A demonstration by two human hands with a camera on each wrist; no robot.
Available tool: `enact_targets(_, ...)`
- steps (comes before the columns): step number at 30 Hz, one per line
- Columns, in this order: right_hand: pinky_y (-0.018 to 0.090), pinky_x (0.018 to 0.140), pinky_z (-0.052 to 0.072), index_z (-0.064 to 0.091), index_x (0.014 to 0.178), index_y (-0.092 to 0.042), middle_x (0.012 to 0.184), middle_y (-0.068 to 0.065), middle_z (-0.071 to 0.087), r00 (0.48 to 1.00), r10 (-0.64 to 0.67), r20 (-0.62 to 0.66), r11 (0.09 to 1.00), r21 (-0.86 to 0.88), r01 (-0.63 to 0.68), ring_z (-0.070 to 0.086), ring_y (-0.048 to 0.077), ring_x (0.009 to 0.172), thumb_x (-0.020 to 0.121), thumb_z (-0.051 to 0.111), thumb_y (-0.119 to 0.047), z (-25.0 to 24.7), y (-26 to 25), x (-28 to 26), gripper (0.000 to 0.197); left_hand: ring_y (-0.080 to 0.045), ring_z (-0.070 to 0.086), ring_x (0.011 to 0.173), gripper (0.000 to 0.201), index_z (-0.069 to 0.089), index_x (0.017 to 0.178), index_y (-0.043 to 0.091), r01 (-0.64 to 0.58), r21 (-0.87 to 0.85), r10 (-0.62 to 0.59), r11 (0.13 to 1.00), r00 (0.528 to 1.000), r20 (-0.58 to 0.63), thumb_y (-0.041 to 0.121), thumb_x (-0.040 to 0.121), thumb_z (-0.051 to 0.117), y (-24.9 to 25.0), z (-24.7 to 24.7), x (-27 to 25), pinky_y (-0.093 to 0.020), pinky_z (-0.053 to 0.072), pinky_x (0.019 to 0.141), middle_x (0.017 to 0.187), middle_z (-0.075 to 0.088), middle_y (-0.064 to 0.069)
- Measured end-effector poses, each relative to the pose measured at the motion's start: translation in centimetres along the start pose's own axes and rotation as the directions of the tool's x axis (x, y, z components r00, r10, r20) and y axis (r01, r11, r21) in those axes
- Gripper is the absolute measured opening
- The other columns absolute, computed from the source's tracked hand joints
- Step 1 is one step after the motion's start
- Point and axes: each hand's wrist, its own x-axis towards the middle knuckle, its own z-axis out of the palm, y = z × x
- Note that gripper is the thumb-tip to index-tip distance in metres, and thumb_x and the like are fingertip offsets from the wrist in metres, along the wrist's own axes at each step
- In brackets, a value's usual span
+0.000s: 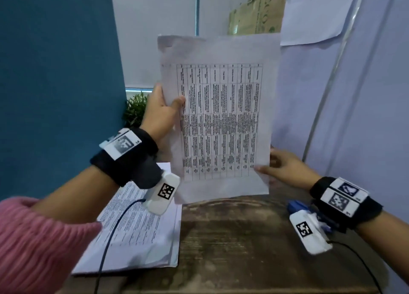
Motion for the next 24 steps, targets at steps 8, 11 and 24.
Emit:
enact_targets(8, 0.021, 0.044, 0.047, 0.045, 0.107, -0.010, 0.084, 0.014, 0.072, 1.000, -0.001, 0.028, 0.953, 0.304, -0.008, 0.064, 0.012, 0.059, 0.079, 0.073, -0.015, 6.9, -5.7, 1.7, 0.040, -0.020, 0.053, 0.114, 0.032, 0.042, 0.124, 0.009, 0.031, 0.465, 0.002, 0.885, 0.997, -0.071, 0.012, 0.094, 0.053, 0.2, -9.1, 3.9, -0.045, 0.044, 0.100, 0.125, 0.055, -0.004)
enact_targets(11, 0.019, 0.038, 0.043, 0.036, 0.117, -0.015, 0.081, 0.018, 0.070, 0.997, 0.002, 0.076, 0.918, 0.395, -0.032, 0.060, 0.014, 0.051, 0.078, 0.073, -0.010, 10.0, -7.4, 1.1, 0.054, -0.026, 0.049, 0.116, 0.037, 0.039, 0.127, 0.006, 0.109, 0.656, -0.085, 0.747, 0.994, -0.068, 0.017, 0.095, 0.053, -1.3, -11.7, 4.0, -0.048, 0.042, 0.099, 0.126, 0.051, -0.010)
enact_targets(24, 0.026, 0.037, 0.045, 0.038, 0.092, -0.024, 0.061, 0.013, 0.058, 0.884, 0.096, 0.458, 0.931, 0.273, -0.243, 0.055, 0.019, 0.041, 0.080, 0.073, -0.019, 18.2, -5.0, 0.8, 0.038, -0.034, 0.053, 0.112, 0.032, 0.037, 0.124, 0.006, 0.189, 0.936, -0.523, 0.297, 0.852, -0.006, 0.012, 0.094, 0.047, -14.0, -15.6, 0.7, -0.038, 0.043, 0.090, 0.126, 0.053, -0.019)
